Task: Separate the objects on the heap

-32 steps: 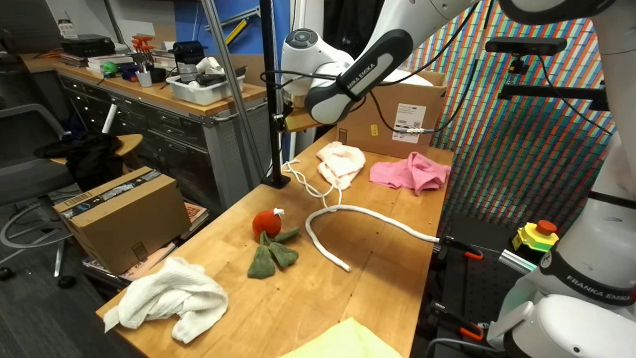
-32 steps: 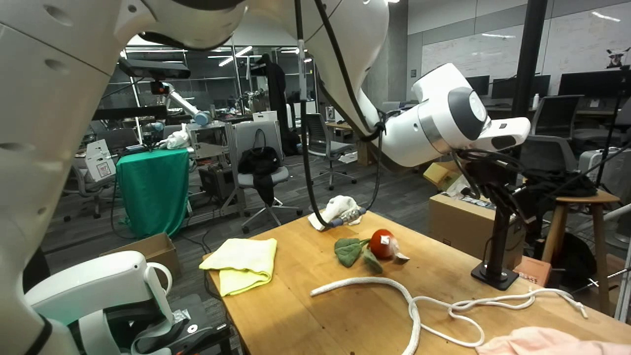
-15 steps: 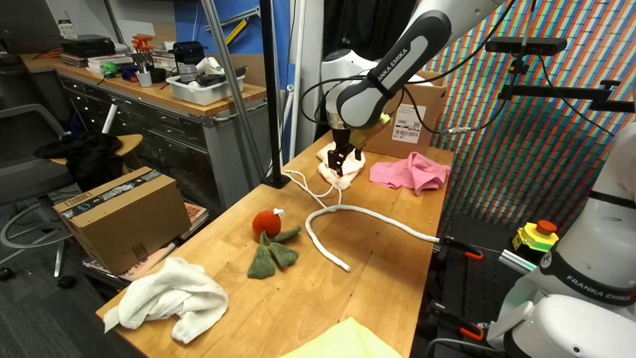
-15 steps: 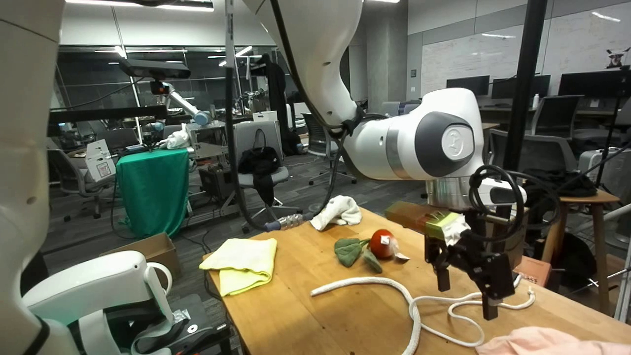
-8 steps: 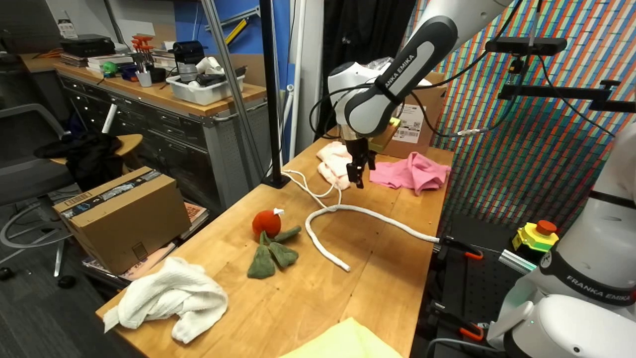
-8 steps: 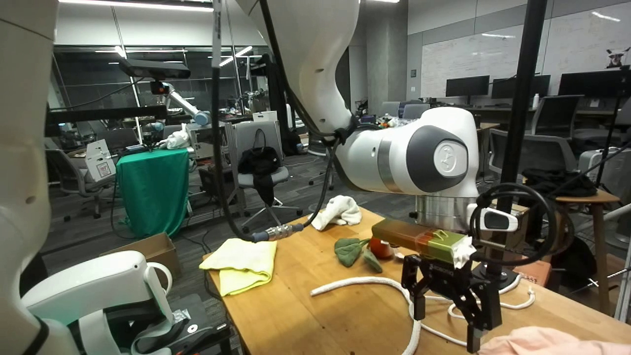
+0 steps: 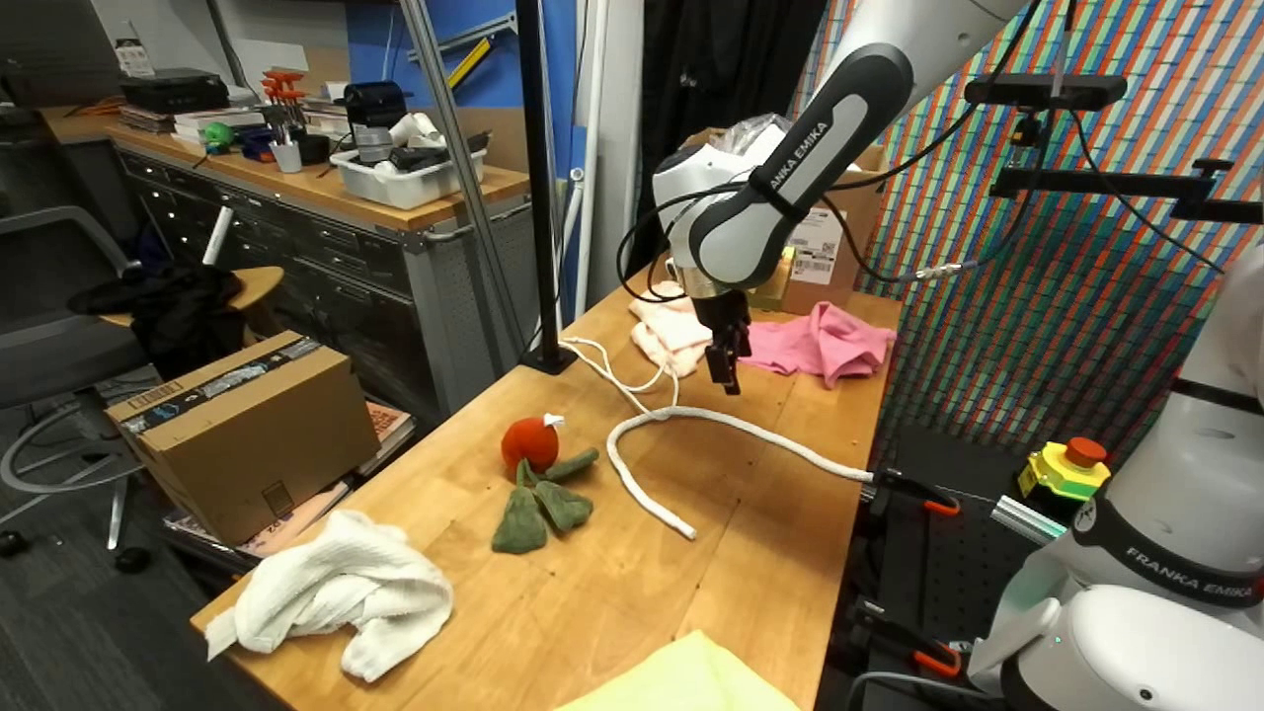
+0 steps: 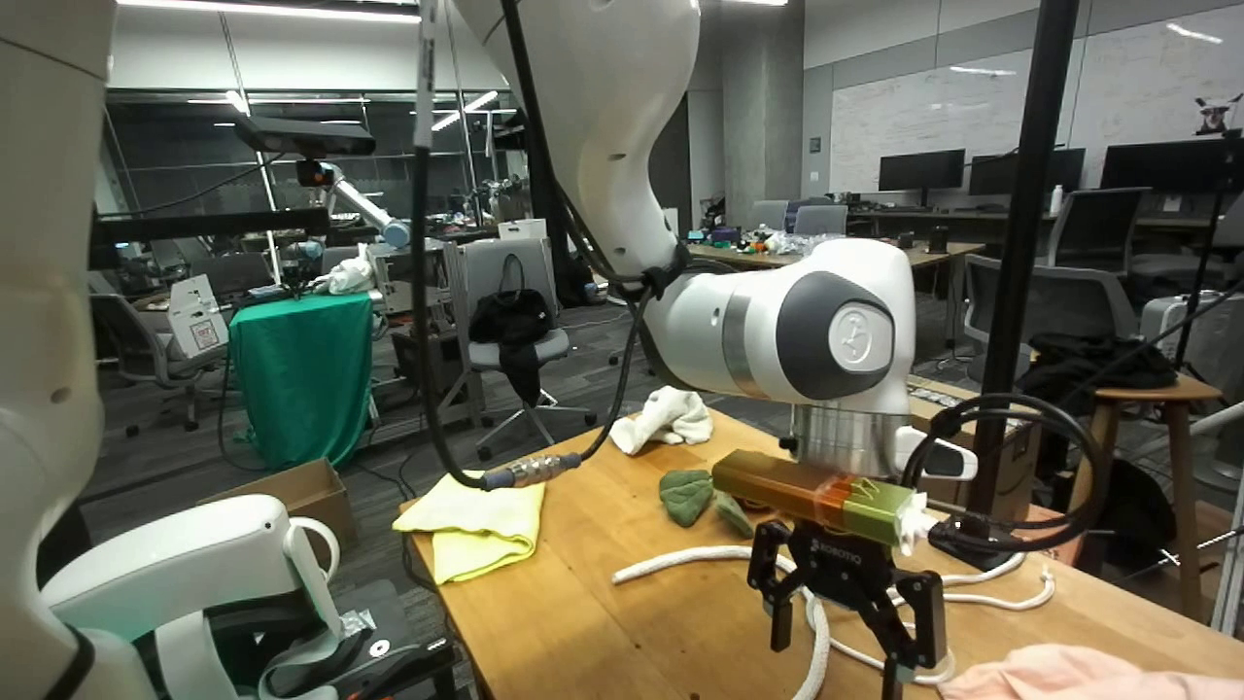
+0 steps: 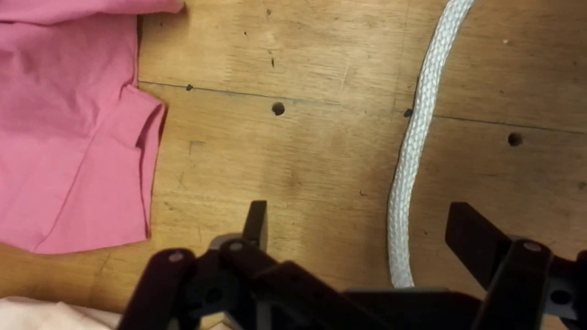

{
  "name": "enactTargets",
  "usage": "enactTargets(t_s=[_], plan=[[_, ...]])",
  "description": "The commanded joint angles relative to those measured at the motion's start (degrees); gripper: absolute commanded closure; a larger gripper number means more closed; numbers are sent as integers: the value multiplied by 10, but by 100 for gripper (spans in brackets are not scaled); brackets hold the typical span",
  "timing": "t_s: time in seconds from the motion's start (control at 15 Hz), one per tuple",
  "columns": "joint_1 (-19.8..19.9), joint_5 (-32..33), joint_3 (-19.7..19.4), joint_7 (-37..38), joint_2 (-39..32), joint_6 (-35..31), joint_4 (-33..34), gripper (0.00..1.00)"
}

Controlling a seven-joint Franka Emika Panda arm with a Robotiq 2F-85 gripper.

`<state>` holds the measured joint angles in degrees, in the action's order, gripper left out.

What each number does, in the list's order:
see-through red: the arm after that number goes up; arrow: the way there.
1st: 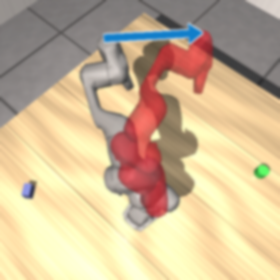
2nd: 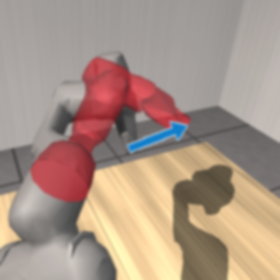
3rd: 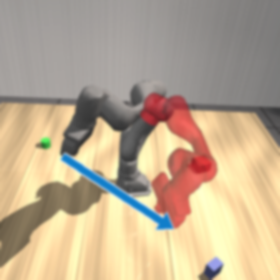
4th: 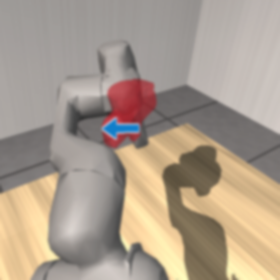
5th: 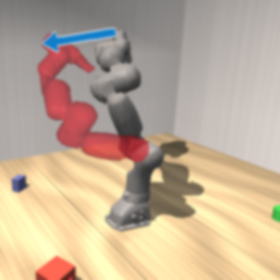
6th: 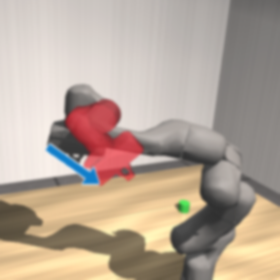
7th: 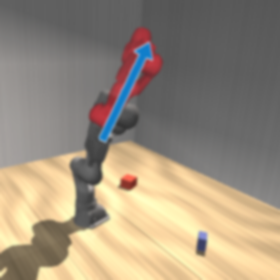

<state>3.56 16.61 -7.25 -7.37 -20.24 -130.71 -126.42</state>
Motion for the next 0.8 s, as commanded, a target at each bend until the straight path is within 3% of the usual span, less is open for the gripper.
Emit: enactTargets(t_s=[0.0, 0.47, 0.73], plan=[[23, -32, 25, -70, 6, 2, -13, 0], [55, -142, 67, -168, -5, -27, -34, 0], [65, -169, 73, -201, -13, -43, -40, 0]])
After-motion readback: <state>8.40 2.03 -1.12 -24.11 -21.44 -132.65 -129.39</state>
